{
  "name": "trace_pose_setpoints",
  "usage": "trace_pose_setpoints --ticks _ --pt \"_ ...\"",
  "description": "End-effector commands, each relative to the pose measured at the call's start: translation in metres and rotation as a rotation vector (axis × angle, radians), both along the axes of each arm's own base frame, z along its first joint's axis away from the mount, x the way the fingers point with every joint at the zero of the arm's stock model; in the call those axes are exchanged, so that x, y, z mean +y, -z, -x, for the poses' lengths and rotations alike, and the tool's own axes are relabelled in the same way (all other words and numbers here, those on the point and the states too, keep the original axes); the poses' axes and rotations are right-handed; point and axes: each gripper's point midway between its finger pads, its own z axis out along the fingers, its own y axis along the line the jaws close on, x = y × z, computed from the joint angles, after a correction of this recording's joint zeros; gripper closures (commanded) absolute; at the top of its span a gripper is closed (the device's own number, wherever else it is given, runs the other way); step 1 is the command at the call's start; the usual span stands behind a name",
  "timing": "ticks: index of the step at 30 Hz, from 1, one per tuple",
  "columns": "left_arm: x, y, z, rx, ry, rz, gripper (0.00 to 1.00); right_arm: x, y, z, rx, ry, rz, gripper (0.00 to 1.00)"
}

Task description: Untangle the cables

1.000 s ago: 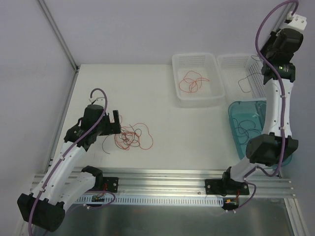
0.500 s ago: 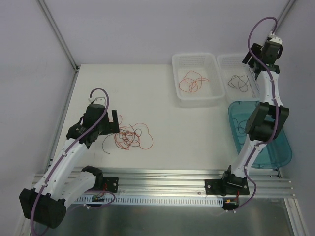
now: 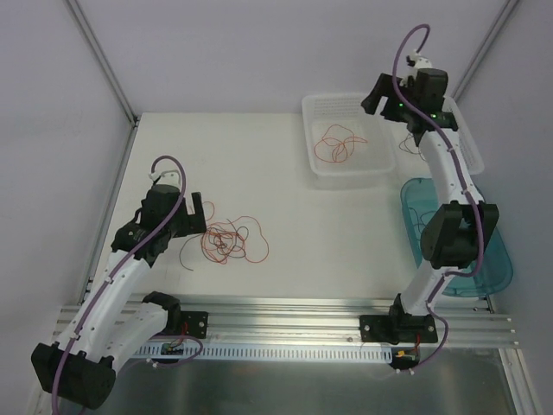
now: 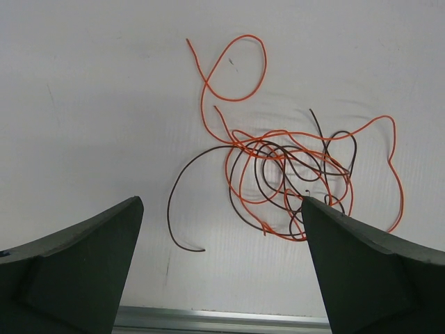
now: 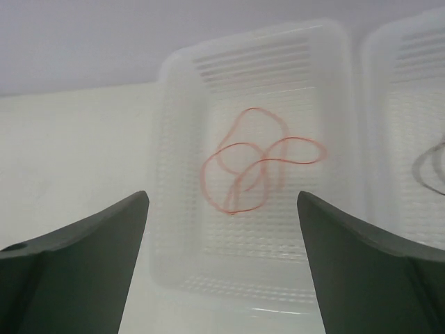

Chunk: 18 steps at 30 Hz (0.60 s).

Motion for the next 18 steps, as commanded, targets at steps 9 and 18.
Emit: trace_pose_setpoints --ticks 9,18 --pt "0.017 -0.013 -0.001 -0.07 -0.08 -0.008 0.01 0.247 0.069 0.158 0.226 -0.657 -0.033 0.15" --pt "0.015 -0.011 -0.003 -0.054 -0.077 0.007 0.01 0.358 0.149 0.254 0.307 -1.009 0.073 0.3"
